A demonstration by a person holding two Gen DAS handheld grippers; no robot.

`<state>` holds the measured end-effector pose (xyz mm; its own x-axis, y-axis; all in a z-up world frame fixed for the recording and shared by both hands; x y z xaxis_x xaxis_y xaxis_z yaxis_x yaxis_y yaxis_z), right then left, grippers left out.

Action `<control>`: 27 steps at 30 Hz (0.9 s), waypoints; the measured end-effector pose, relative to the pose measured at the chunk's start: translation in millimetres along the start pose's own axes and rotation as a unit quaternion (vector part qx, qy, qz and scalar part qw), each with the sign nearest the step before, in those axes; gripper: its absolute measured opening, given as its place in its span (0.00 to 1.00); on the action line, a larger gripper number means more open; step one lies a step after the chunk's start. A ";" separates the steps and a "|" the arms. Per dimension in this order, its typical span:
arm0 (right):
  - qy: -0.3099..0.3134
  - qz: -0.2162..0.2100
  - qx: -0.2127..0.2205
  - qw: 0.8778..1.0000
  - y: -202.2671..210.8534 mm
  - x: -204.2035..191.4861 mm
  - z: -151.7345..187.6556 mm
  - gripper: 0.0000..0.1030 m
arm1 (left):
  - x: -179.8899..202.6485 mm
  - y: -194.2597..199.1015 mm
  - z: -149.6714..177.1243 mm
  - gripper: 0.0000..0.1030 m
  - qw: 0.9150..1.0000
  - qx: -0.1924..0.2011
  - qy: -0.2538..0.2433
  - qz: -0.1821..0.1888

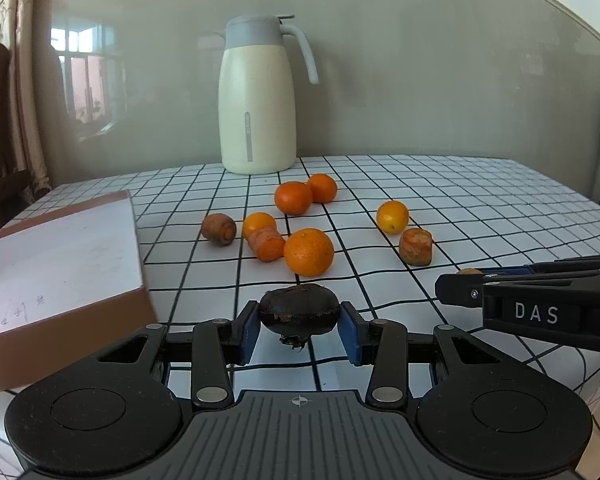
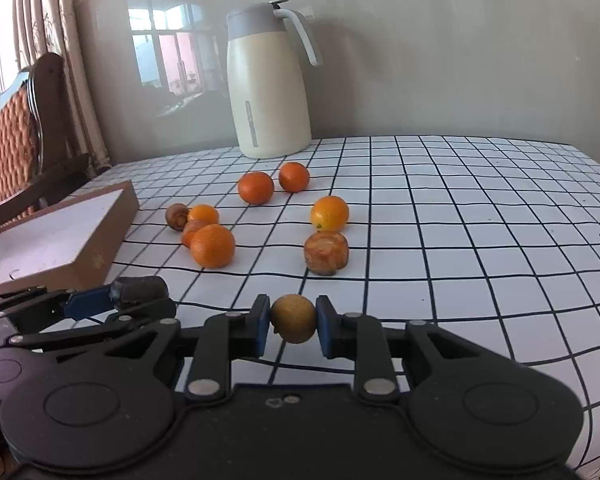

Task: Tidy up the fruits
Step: 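Carry both held fruits over the white box with both tools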

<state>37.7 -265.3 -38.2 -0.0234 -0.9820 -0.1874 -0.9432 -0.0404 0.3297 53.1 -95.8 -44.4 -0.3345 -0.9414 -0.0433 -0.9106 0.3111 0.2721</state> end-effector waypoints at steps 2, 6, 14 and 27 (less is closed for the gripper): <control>0.001 -0.008 0.003 1.000 1.9 -3.6 -0.8 0.15 | -4.3 6.3 -0.9 0.41 1.000 0.002 0.000 0.000; 0.007 -0.025 0.010 1.000 6.4 -14.3 -2.6 0.15 | -14.0 21.1 -5.0 0.41 1.000 0.012 0.000 -0.004; 0.020 -0.056 0.015 0.998 8.1 -39.5 -2.6 0.16 | -48.5 48.2 -9.3 0.41 0.999 0.028 0.012 -0.025; 0.043 -0.137 0.050 0.988 1.8 -100.6 -9.4 0.16 | -110.2 75.9 -17.4 0.41 0.993 0.061 0.050 -0.089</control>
<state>41.4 -168.4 -10.0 0.2620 -0.9489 -0.1760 -0.9381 -0.2933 0.1845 25.1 29.3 -2.2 -0.1457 -0.9892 0.0179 -0.9776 0.1467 0.1508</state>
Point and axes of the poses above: each gripper's, at about its wrist camera, not at the fingertips, and y roughly against the way its jaws point, x to its right, z to its underside, the point moved 2 cm from there along -y, roughly the way its jaws point, and after that the axes turned 13 degrees about x, right-handed, at the moved point
